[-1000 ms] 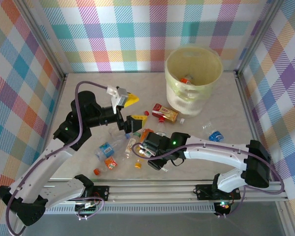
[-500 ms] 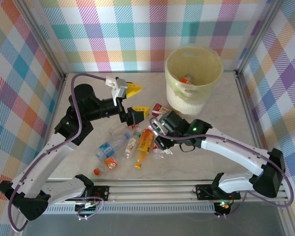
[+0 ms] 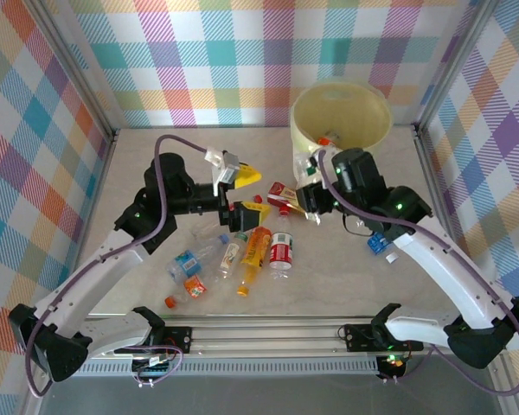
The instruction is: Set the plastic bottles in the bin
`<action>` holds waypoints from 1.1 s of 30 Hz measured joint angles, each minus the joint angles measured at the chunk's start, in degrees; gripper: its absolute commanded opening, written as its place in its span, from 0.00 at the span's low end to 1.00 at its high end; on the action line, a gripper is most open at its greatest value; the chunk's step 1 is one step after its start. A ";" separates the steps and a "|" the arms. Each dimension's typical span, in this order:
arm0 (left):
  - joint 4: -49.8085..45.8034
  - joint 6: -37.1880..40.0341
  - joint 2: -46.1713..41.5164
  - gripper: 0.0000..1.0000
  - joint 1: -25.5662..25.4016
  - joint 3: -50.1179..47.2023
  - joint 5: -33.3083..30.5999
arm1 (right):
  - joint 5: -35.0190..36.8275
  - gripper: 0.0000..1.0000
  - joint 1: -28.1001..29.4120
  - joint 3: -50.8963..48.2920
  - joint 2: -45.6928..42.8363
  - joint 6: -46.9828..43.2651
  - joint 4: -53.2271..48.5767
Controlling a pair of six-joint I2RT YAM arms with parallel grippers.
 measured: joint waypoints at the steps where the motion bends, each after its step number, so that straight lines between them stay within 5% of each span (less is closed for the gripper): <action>1: -0.04 0.11 0.72 1.00 -0.11 0.00 0.00 | 0.28 0.53 -0.87 1.77 0.79 -0.31 0.02; 19: -3.13 4.31 3.82 1.00 -5.57 -2.69 -9.29 | 2.71 0.53 -17.97 29.70 20.96 -0.37 4.22; 33: -6.75 5.09 6.34 1.00 -6.14 -2.23 -9.66 | -0.15 0.53 -25.29 36.13 33.92 4.94 -0.20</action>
